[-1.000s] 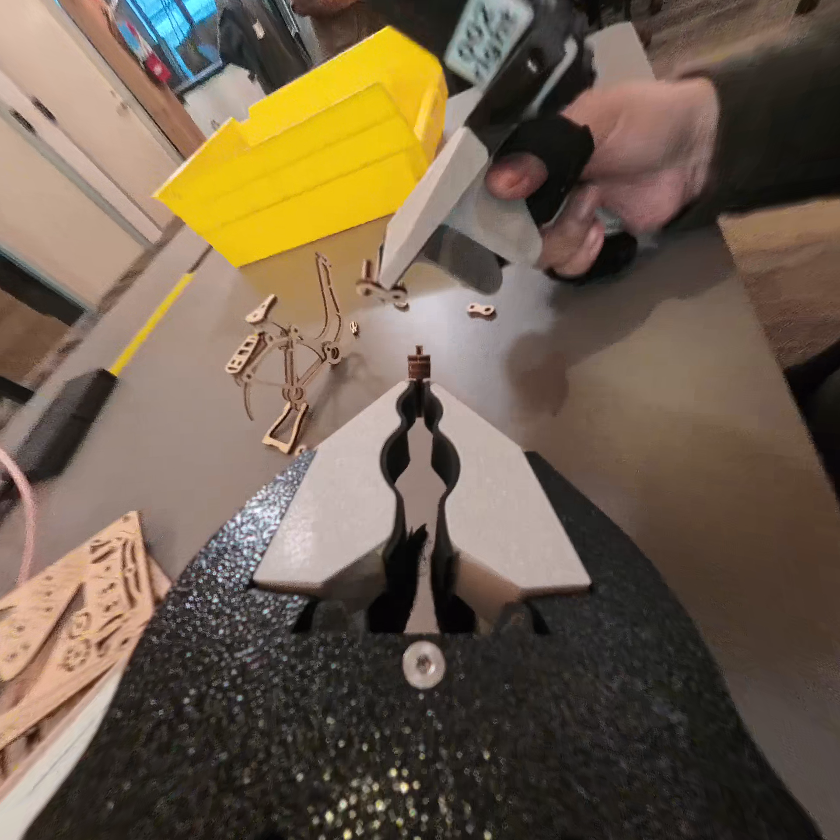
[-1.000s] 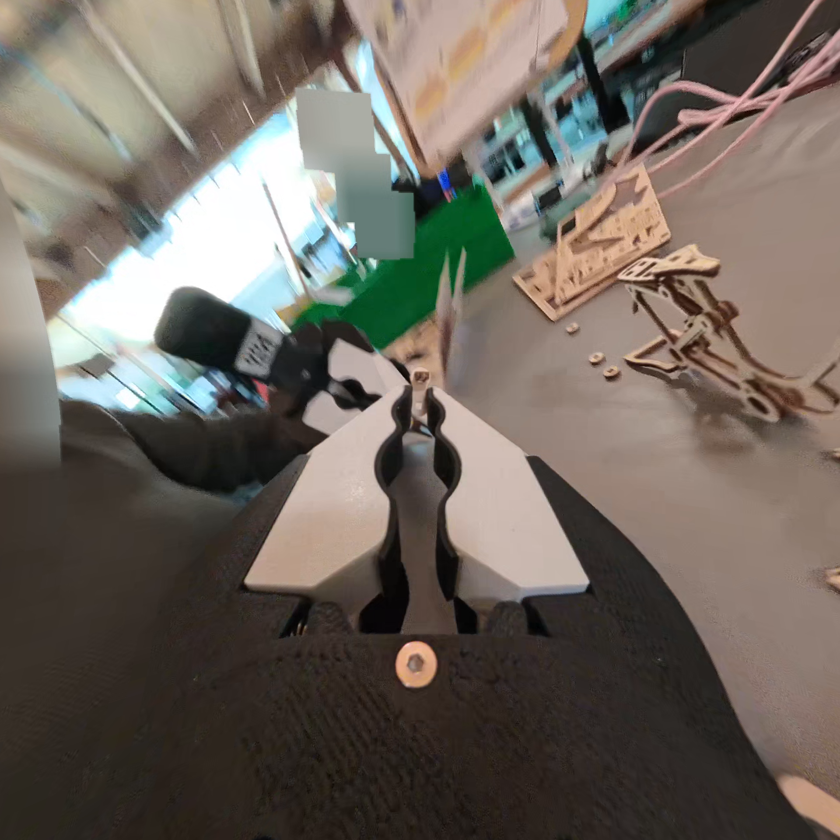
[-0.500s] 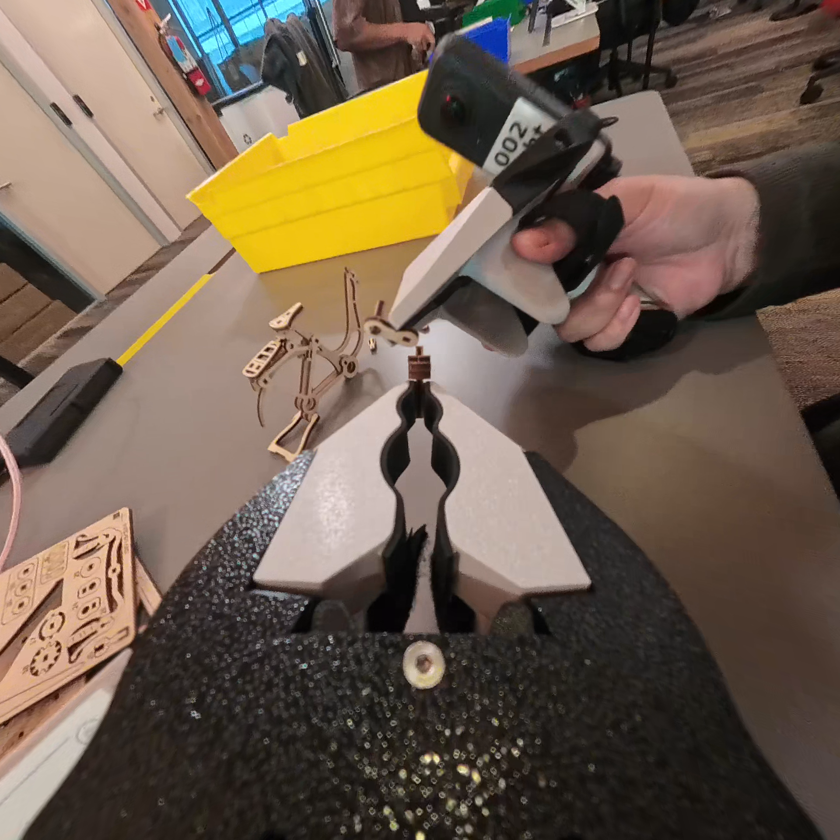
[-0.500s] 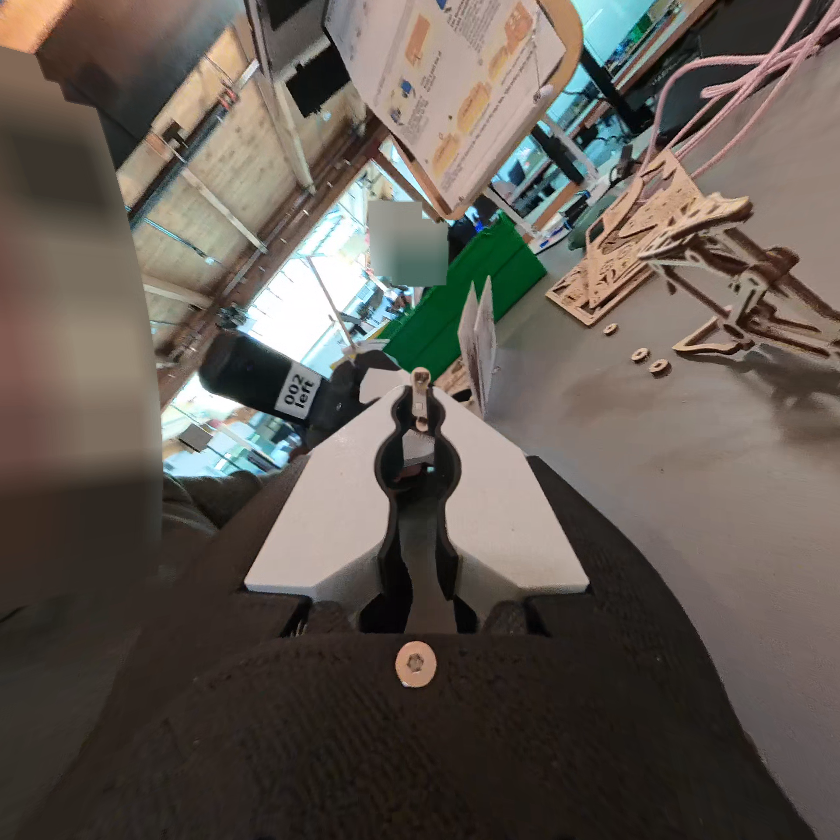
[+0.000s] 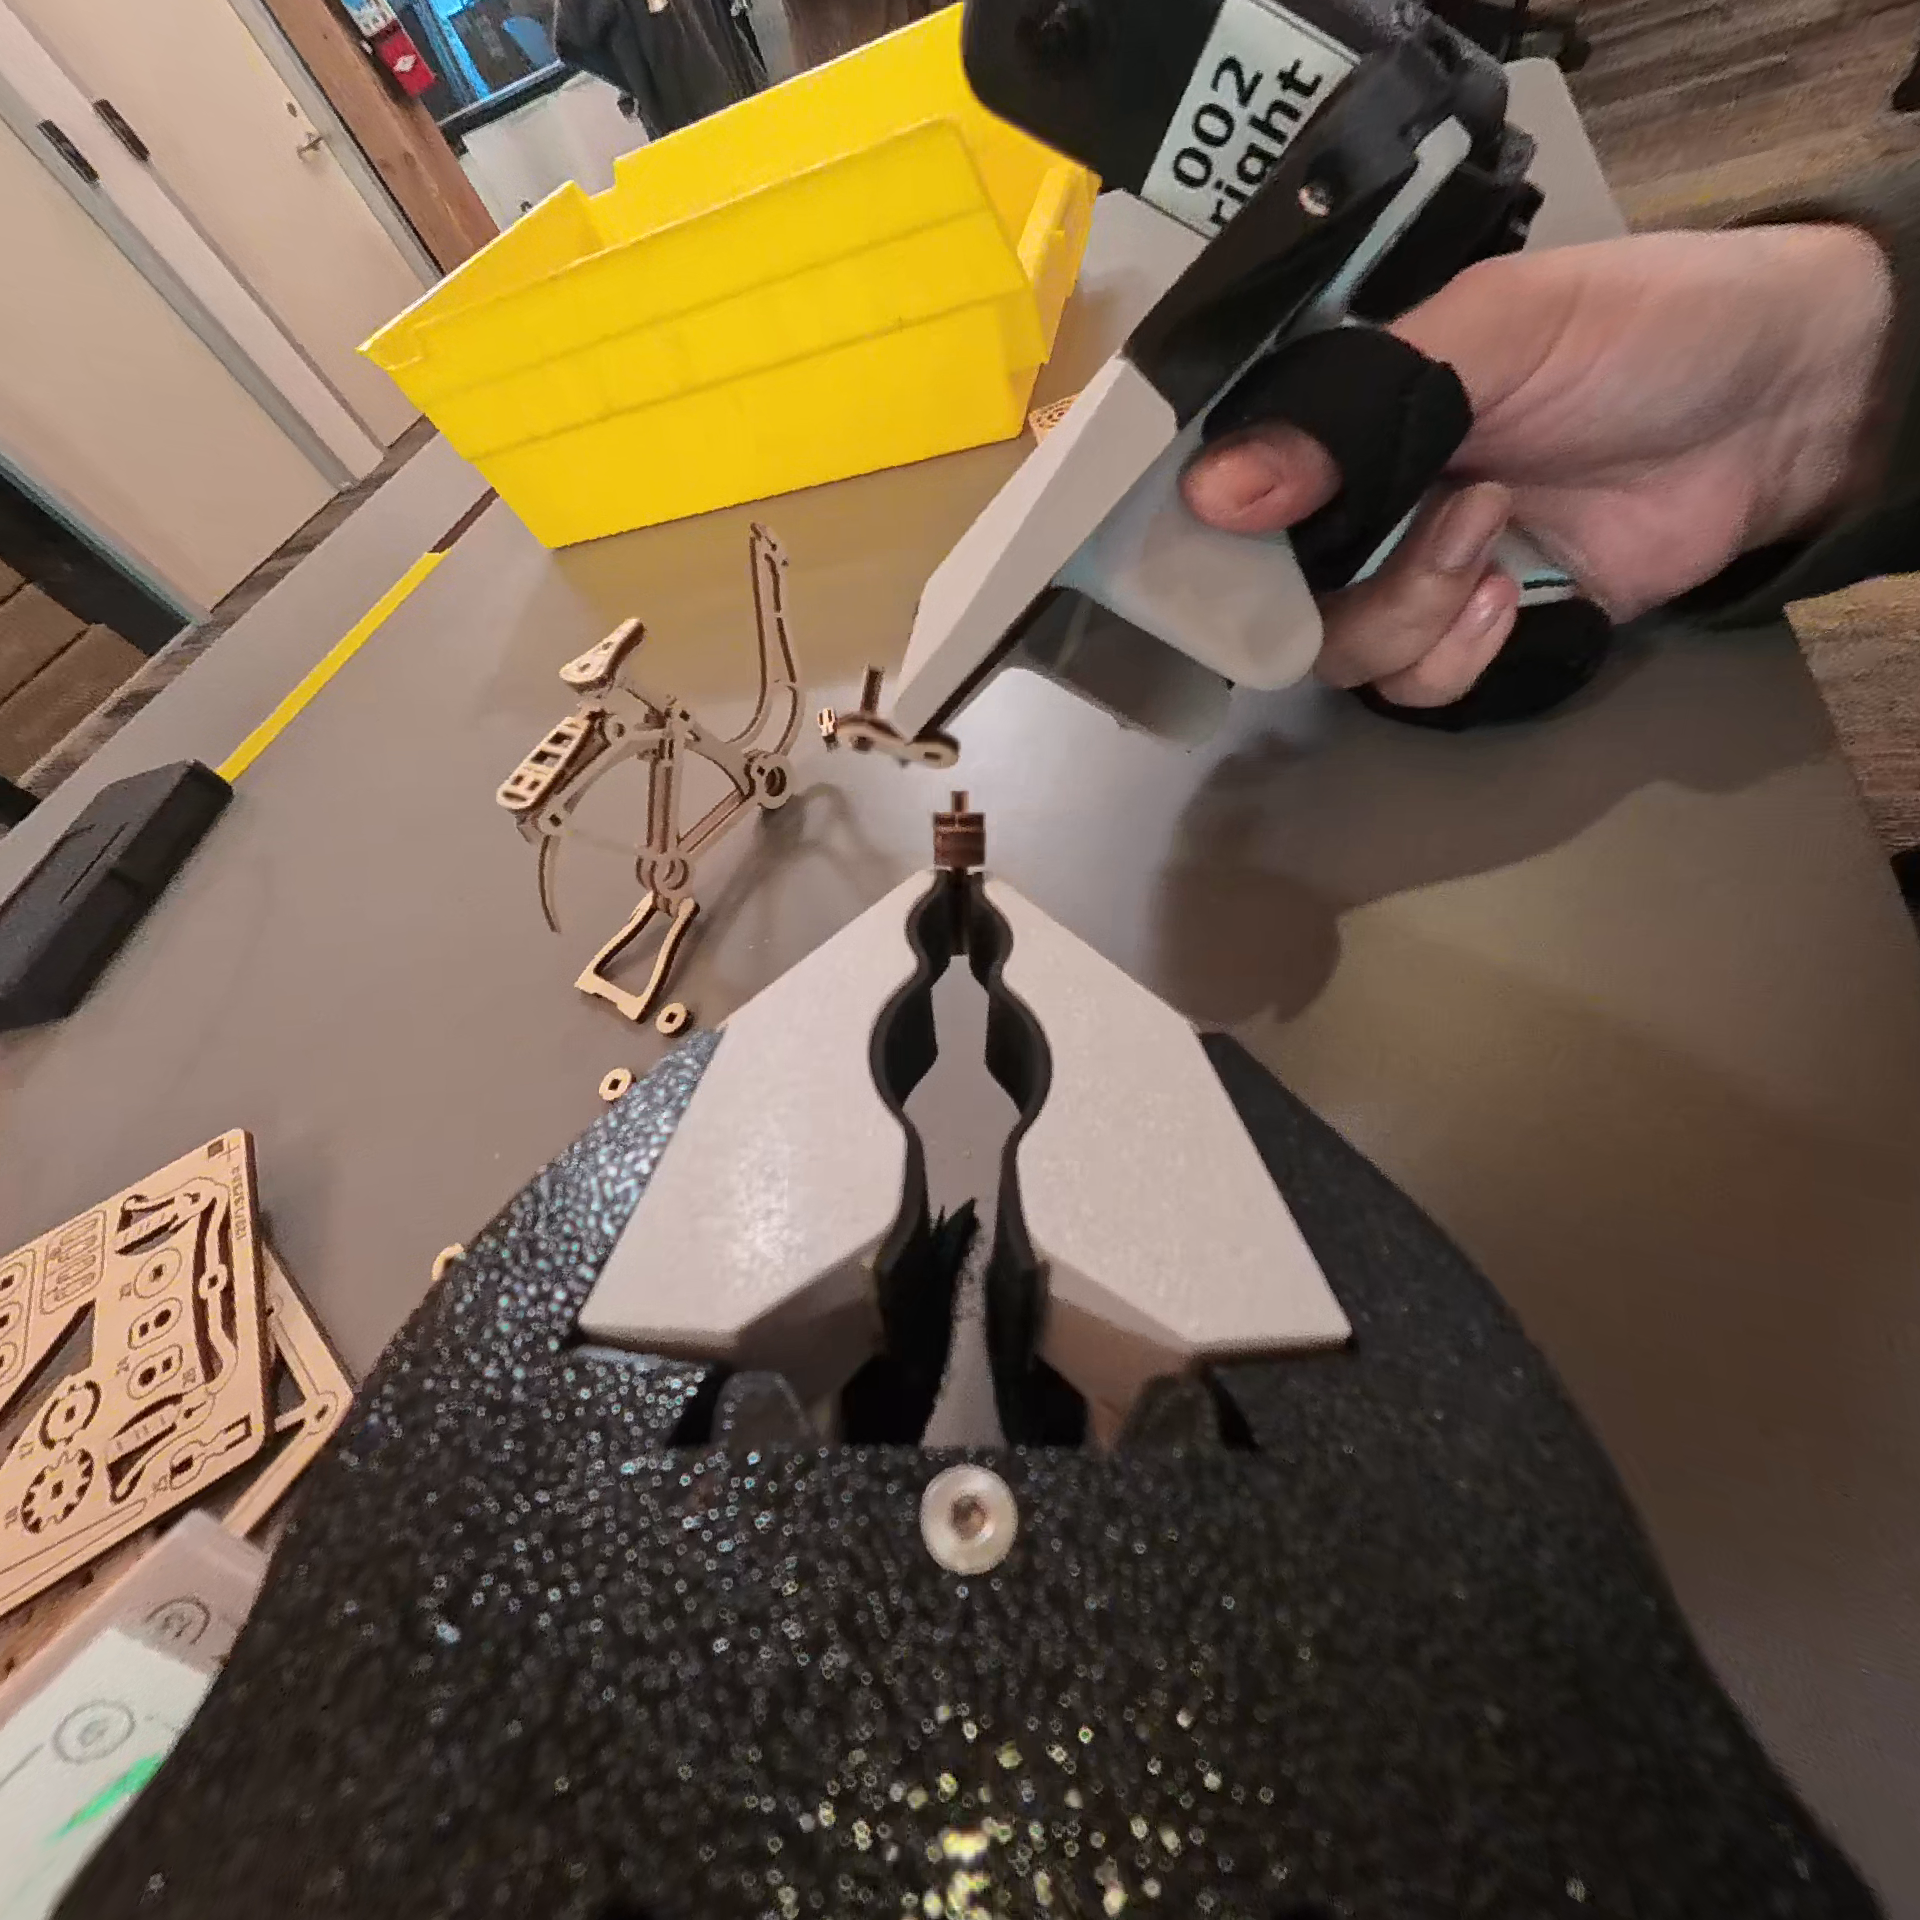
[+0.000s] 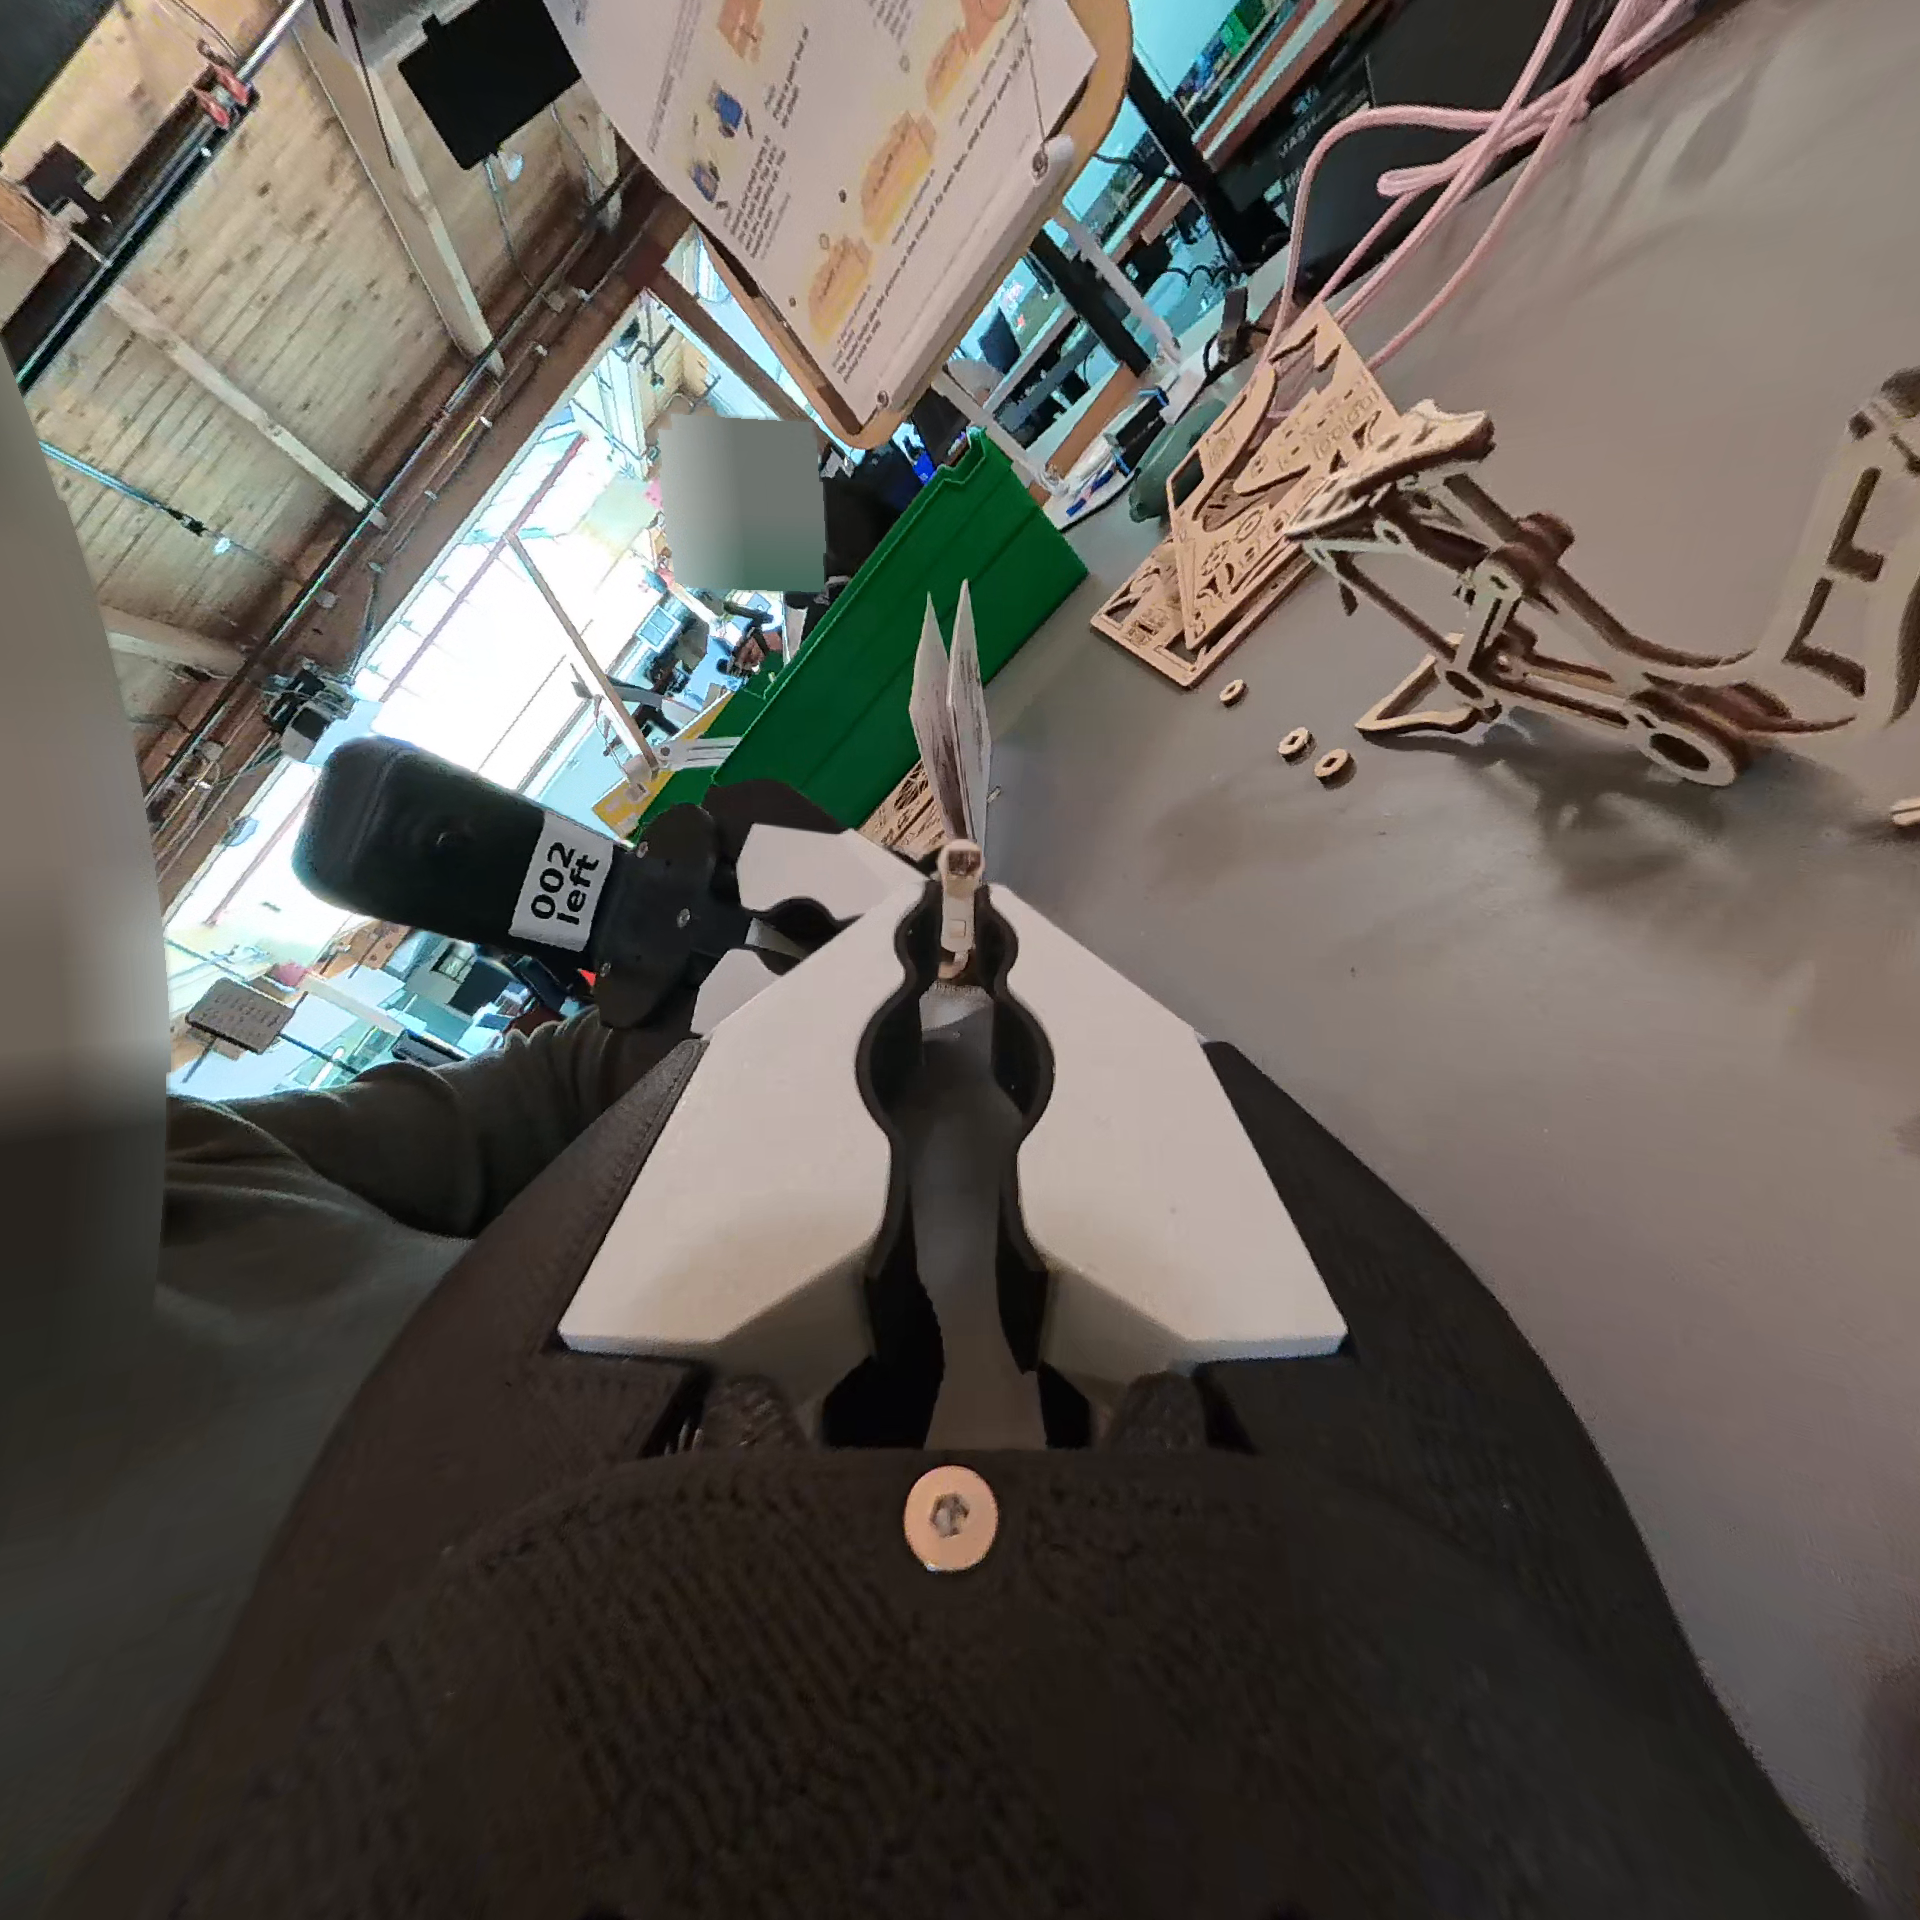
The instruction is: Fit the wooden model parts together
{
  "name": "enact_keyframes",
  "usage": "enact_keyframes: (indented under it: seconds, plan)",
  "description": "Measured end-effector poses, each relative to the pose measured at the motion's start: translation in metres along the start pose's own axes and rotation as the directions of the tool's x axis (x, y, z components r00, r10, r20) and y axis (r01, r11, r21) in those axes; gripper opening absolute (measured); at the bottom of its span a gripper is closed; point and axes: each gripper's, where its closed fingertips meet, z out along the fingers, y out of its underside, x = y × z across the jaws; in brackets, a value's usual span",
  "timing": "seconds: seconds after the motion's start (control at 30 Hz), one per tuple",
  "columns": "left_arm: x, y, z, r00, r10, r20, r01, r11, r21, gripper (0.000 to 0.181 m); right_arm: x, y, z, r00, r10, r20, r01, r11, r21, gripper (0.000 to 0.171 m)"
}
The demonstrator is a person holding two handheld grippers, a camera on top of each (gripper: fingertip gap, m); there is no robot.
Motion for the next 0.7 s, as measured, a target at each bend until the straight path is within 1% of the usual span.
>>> enact_keyframes:
  seconds: [0.03,0.27,0.4,0.7]
  plan:
    - [0.0009,0.0001,0.0002,1.000,0.006,-0.003,-0.006,1.000,-0.001,0.000,0.0005,0.0014,0.0004,1.000,0.005,-0.001,-0.005,1.000,-0.010,0.004]
    - [-0.0006,0.0004,0.0011,0.998,-0.044,-0.034,0.044,0.999,-0.005,0.000,0.0024,0.0071,0.0027,1.000,0.019,-0.009,-0.020,0.999,-0.050,0.004]
    - [-0.0008,0.0013,0.0019,0.998,-0.047,-0.034,0.047,0.999,-0.012,0.000,0.0037,0.0077,0.0032,0.999,0.039,-0.008,-0.039,0.998,-0.057,0.004]
    - [0.0010,0.0051,0.0044,0.998,-0.044,-0.043,0.042,0.998,-0.044,0.000,0.0040,0.0078,0.0033,1.000,0.014,-0.024,-0.015,0.999,-0.053,0.004]
